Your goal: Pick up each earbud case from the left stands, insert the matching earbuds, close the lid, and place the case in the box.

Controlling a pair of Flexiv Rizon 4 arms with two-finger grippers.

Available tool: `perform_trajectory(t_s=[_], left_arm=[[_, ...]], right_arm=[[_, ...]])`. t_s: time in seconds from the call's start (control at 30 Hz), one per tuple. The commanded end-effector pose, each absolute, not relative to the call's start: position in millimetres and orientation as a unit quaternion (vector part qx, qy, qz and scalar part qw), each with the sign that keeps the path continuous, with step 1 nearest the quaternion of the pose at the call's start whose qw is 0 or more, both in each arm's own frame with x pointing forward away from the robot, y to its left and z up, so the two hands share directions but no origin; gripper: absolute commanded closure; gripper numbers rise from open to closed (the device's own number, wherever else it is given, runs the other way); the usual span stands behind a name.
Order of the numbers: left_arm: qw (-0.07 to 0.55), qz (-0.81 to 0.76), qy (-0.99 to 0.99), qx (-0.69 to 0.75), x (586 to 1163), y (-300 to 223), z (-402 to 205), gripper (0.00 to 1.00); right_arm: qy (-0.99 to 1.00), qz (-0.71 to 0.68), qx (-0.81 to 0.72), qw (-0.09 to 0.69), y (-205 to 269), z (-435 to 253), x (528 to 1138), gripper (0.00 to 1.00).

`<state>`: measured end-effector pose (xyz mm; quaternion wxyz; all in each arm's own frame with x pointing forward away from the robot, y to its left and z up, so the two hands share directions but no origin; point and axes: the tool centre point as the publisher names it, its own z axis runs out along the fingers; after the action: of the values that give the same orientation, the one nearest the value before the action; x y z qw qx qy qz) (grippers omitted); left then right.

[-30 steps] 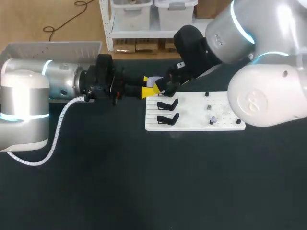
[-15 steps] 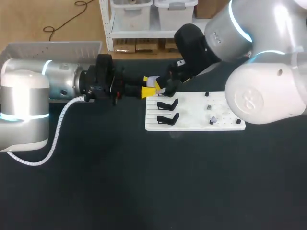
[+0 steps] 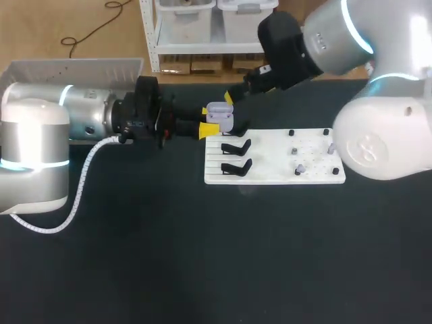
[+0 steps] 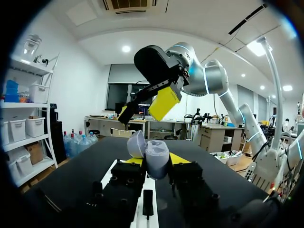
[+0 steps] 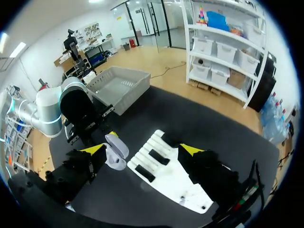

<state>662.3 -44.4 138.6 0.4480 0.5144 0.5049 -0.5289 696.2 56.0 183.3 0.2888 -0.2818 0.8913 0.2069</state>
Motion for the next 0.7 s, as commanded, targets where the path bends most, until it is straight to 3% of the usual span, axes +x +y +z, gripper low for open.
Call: perform_trajectory(t_s=[0.03, 0.7], left_arm=[[0.45, -0.528, 0.505, 0.513, 660.9, -44.4, 138.5, 1.0], [0.471, -0.506, 0.471, 0.548, 656.7, -47.1, 143.2, 1.0]], right_arm=[[0.897, 0.156, -0.277, 0.307, 32.4, 198.7, 679.7, 0.0], [0.938, 0.029, -0.272, 0.213, -71.5, 156.9, 689.3, 0.0]])
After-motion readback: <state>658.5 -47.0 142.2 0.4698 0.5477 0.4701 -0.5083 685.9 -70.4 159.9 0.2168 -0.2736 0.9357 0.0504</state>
